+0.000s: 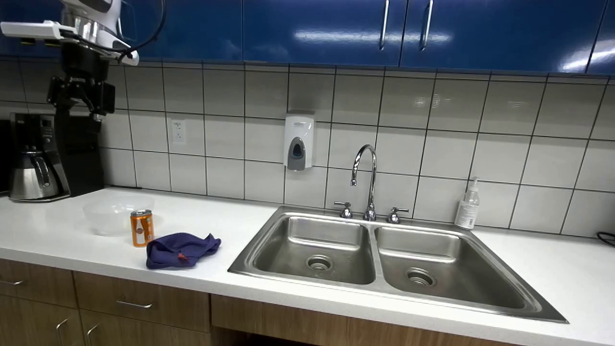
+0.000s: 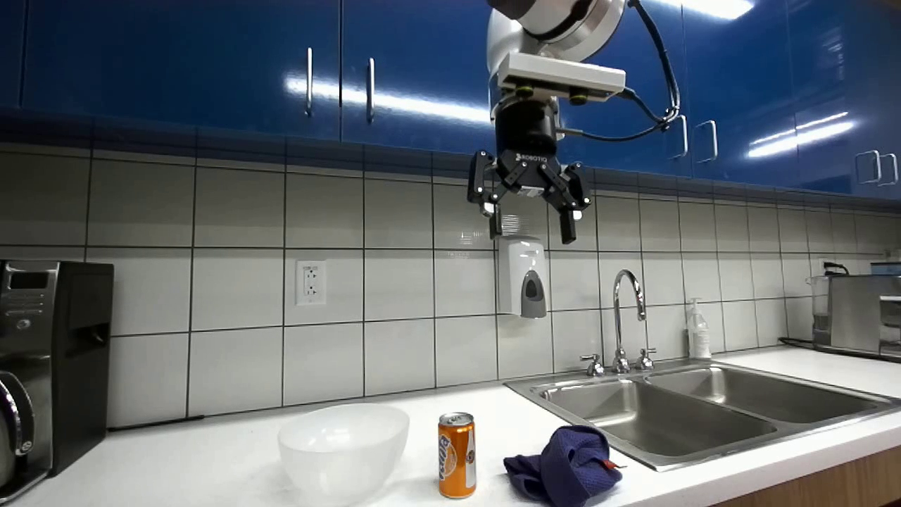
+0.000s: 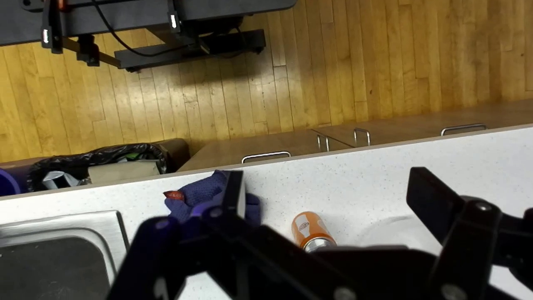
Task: Place the towel in the bowl
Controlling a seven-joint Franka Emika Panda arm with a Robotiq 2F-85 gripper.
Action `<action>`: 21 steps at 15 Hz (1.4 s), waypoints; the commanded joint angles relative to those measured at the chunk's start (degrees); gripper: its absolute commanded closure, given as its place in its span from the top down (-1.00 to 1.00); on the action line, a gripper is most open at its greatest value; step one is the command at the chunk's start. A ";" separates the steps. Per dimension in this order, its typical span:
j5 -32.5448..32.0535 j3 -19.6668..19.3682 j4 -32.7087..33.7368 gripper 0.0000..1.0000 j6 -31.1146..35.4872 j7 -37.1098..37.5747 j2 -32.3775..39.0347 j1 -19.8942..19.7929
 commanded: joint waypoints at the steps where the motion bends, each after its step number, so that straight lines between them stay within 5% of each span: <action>1: -3.45 0.43 -3.69 1.00 4.13 2.48 -1.39 -0.26; 12: -8.24 -3.03 -6.51 1.00 13.46 5.14 6.09 -2.67; 21: -12.81 -6.22 -4.82 1.00 21.51 16.21 15.43 -2.86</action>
